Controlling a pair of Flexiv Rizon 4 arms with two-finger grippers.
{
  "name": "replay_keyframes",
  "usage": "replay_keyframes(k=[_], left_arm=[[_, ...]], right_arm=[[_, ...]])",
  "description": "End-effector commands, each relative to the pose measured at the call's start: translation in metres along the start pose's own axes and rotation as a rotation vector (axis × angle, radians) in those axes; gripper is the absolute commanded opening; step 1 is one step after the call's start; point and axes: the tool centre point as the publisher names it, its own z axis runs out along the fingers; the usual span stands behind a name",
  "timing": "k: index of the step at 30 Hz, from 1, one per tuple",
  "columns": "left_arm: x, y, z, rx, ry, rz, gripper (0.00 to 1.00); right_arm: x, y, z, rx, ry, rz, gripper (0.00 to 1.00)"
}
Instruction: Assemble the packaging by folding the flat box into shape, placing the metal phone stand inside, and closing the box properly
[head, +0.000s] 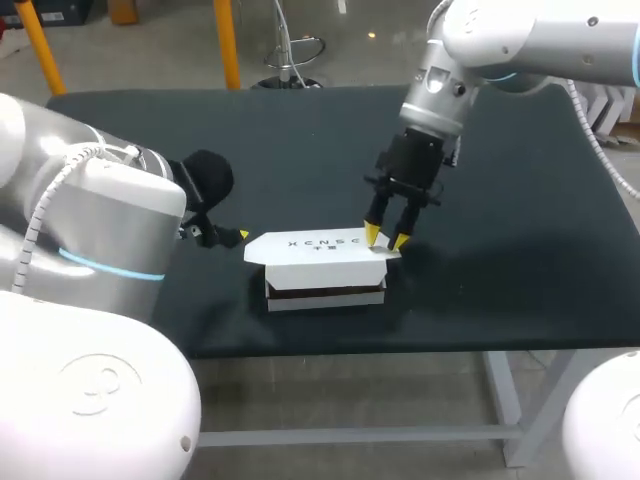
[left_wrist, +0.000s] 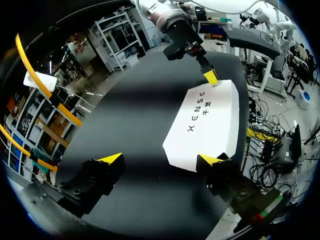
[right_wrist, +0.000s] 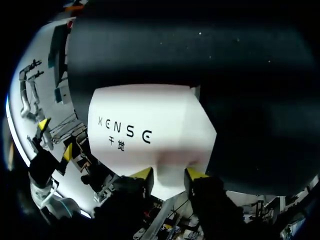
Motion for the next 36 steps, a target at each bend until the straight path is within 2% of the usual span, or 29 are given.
replay_keyframes(k=[1, 3, 5, 7, 9, 10, 11, 23, 24, 26, 27, 30, 35, 36], left_arm=[[-0.006, -0.008, -0.003, -0.163, 0.331, -0.301, 1.00], [-0.004, -0.011, -0.003, -0.175, 0.365, -0.369, 1.00], [0.001, -0.016, -0.002, -0.224, 0.381, -0.445, 1.00], [0.004, -0.022, 0.000, -0.286, 0.431, -0.549, 1.00], [0.002, -0.029, 0.000, -0.400, 0.567, -0.681, 1.00], [0.001, -0.032, 0.002, -0.447, 0.579, -0.767, 1.00], [0.002, -0.033, 0.003, -0.464, 0.559, -0.798, 1.00], [0.002, -0.033, 0.003, -0.464, 0.559, -0.798, 1.00], [-0.002, -0.037, 0.008, -0.490, 0.605, -0.858, 1.00], [-0.006, -0.039, 0.020, -0.555, 0.662, -0.918, 1.00], [-0.007, -0.041, 0.026, -0.572, 0.660, -0.980, 1.00], [-0.007, -0.039, 0.038, -0.652, 0.706, -1.062, 1.00], [-0.004, -0.038, 0.039, -0.774, 0.745, -1.170, 1.00], [-0.004, -0.039, 0.038, -0.797, 0.726, -1.209, 1.00]], right_arm=[[-0.001, 0.001, 0.001, -0.001, 0.005, 0.001, 0.44], [-0.002, 0.001, 0.002, -0.001, 0.007, 0.003, 0.44], [-0.003, 0.001, 0.002, -0.001, 0.009, 0.005, 0.44], [-0.004, 0.001, 0.002, 0.000, 0.009, 0.007, 0.44], [-0.005, 0.001, 0.002, 0.000, 0.010, 0.008, 0.44], [-0.005, 0.001, 0.002, 0.000, 0.011, 0.008, 0.44], [-0.005, 0.002, 0.002, 0.000, 0.014, 0.008, 0.44], [-0.005, 0.003, 0.002, -0.006, 0.025, 0.006, 0.44], [-0.005, 0.003, 0.002, -0.007, 0.027, 0.006, 0.44], [-0.005, 0.003, 0.002, -0.008, 0.027, 0.006, 0.44], [-0.005, 0.003, 0.002, -0.007, 0.027, 0.007, 0.44], [-0.006, 0.004, 0.003, -0.006, 0.025, 0.011, 0.44], [-0.007, 0.005, 0.003, -0.004, 0.024, 0.016, 0.44], [-0.007, 0.006, 0.003, -0.004, 0.025, 0.016, 0.44]])
